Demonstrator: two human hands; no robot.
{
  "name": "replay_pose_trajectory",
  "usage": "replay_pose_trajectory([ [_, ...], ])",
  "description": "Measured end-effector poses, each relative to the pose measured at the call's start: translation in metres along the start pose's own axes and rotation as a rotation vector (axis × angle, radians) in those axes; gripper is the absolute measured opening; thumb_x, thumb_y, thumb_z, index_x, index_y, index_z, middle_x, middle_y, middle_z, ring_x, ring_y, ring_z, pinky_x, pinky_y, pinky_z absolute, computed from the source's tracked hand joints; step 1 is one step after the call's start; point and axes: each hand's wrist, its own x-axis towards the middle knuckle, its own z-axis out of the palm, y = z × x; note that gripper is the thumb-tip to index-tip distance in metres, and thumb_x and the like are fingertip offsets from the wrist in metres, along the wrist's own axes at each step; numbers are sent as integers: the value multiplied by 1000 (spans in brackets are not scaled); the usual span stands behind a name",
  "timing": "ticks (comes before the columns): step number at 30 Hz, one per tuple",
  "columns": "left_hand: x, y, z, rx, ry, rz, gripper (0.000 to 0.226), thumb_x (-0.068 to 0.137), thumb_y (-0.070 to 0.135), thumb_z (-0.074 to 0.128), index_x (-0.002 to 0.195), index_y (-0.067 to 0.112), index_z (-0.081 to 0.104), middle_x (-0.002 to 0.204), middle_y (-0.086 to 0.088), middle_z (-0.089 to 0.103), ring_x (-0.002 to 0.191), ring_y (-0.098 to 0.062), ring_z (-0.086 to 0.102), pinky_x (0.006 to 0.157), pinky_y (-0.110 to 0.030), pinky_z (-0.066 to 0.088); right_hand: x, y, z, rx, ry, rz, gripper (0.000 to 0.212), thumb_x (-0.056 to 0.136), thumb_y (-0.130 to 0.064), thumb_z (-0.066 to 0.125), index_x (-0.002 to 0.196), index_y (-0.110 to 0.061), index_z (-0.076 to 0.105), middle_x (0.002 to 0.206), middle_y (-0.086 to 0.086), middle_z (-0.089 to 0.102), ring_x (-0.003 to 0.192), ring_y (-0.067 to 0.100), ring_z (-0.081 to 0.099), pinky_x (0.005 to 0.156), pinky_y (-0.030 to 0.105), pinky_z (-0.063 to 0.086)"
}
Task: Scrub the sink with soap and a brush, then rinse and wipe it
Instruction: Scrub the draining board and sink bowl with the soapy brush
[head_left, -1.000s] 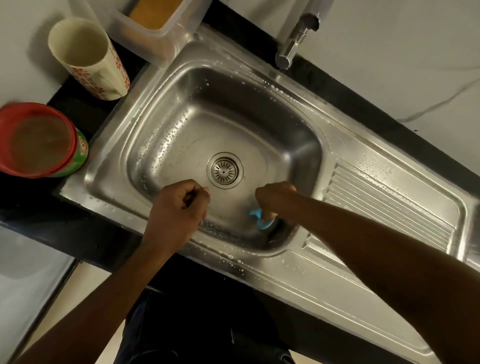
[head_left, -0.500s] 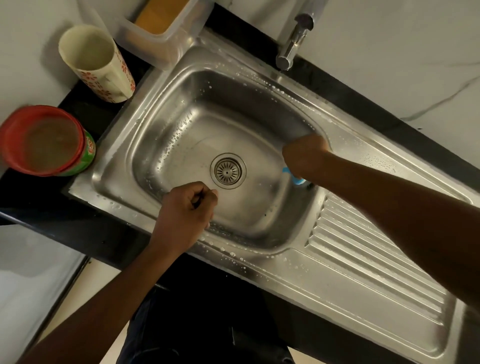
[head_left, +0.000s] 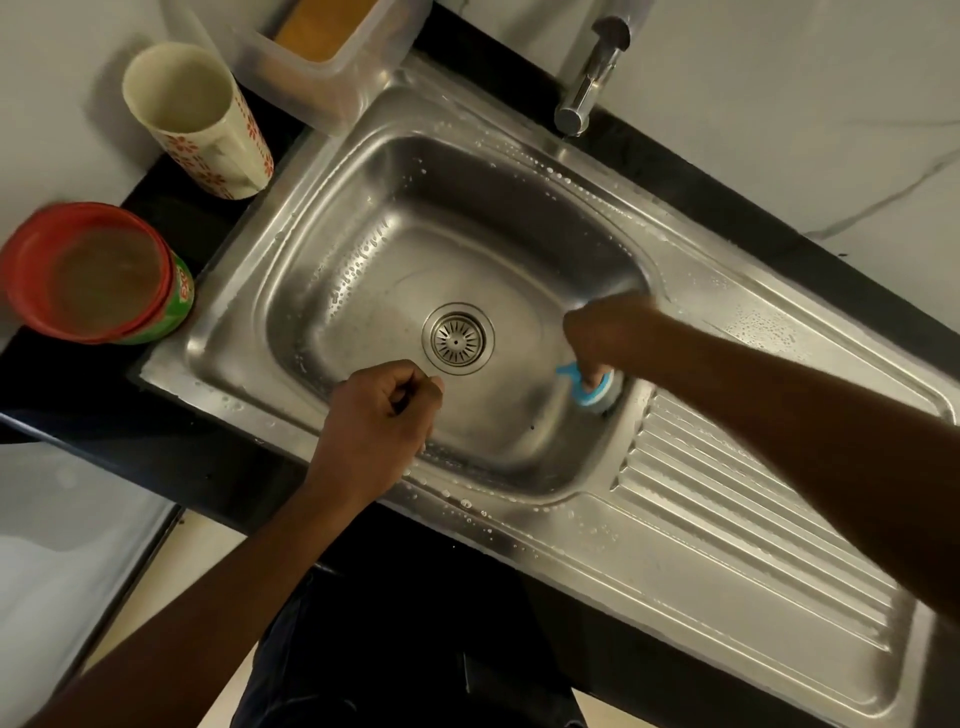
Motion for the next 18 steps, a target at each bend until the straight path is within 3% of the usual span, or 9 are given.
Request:
replay_pose_trajectory([
  [5,-2,-7,-6,-28,16,-25,32,104,21,64,76,5,67,61,-13,66,58,-42,63,55,-53,56,11,15,-11,-10,220,161,33,84,-39,82,111,-23,72,90,-6,63,87,21,64,76,31,51],
  [9,-4,-9,-5,-30,9,-33,30,104,21,65,78,6,68,61,-10,67,57,-38,64,57,-45,56,16,-12,17,44,168,-8,38,88,-33,78,120,-21,63,122,2,69,115,24,67,91,32,50],
  [11,-4,-10,-4,-30,4,-32,29,104,20,64,80,5,69,61,-10,67,58,-40,64,57,-45,57,17,-28,32,110,59,-61,36,82,-38,84,105,-21,62,107,-2,69,106,23,68,90,32,53],
  [14,-2,-10,-1,-38,-5,-40,29,104,21,65,80,5,69,62,-12,66,58,-41,63,56,-45,56,22,-42,43,195,-132,-151,41,80,-44,87,72,-16,58,67,-5,58,71,20,60,73,30,54],
  [16,-1,-10,0,-33,-8,-42,30,103,23,65,78,6,68,62,-12,66,58,-41,63,56,-46,57,20,-39,38,269,-287,-171,42,82,-40,87,65,-12,61,54,-2,51,50,16,47,49,20,43],
  [18,0,-10,1,-21,-13,-39,31,103,24,65,78,7,68,62,-12,67,58,-41,64,57,-50,58,21,-27,24,275,-371,-133,42,85,-39,85,67,-10,61,53,0,45,41,13,35,38,16,30],
])
